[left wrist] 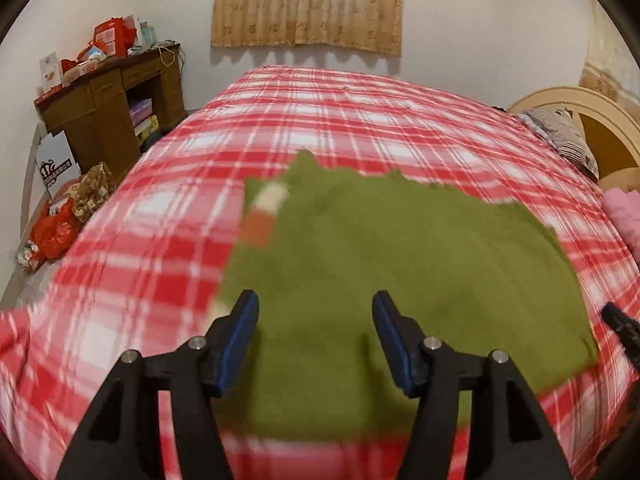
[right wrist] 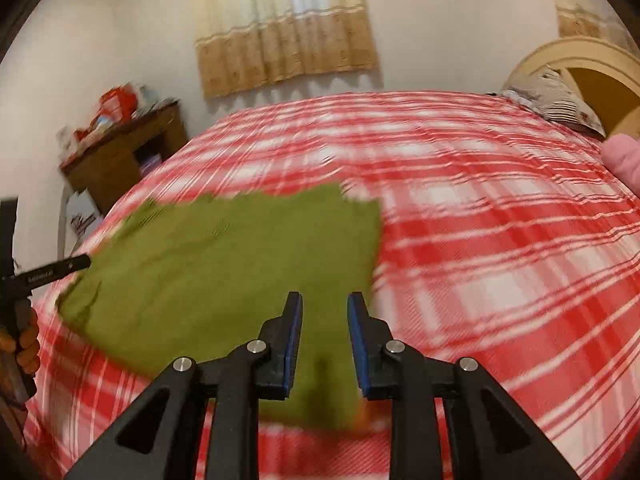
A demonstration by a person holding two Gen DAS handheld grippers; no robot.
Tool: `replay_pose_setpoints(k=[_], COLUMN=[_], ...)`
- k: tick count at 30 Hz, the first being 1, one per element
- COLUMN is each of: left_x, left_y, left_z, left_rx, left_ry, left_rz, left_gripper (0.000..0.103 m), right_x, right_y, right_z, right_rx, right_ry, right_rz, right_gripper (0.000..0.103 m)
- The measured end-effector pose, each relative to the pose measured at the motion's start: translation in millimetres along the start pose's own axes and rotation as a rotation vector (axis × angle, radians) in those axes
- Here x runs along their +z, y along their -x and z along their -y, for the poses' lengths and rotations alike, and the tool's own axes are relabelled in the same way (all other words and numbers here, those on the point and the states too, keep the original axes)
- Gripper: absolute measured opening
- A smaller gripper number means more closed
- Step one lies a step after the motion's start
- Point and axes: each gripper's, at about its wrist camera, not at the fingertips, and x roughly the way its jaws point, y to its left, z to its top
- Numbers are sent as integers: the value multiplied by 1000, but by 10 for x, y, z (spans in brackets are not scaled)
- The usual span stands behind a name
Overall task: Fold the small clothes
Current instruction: 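Move both open grippers to the striped edge of the folded sweater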
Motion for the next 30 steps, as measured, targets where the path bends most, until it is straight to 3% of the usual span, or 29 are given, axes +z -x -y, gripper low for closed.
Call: replay_pose_setpoints(k=[3,7,8,13,18,21,24,27,30], left_x=[-217,-391,-418,-479,-476,-485,-453,-422,-407], left_y=[58,-69,-114,-130,-33,49,113,88,28], left_z=[167,338,357,358,320,249,117,1,-97], left_rx=[-23,87,117,190,221,264,304,308,338], left_ry=[-5,-81,-96,-111,-108,-96,-64,-14,16], left_rz=[-5,-32,-38,-6,-13,5,34,13,-7], left_gripper=[63,65,65,75,76,89,97,97,97], right_x=[-188,-447,-480,-513,-489,-370,-276,-216,-242], right_y=[-65,-283,-259,-250,-260,-157,12,-75,-309], right_z=[-198,-188,-164,-119,-125,-258,-586,-968,-1182], right_rx=[-30,-53,-40,-17,-23,-62,24,108,119], right_ry=[65,81,71,54,57,61,103,159,178], right_rz=[1,-79,-50,-33,-44,-39,42,25,-10], right_gripper=[24,24,24,24,25,25,25,25,25])
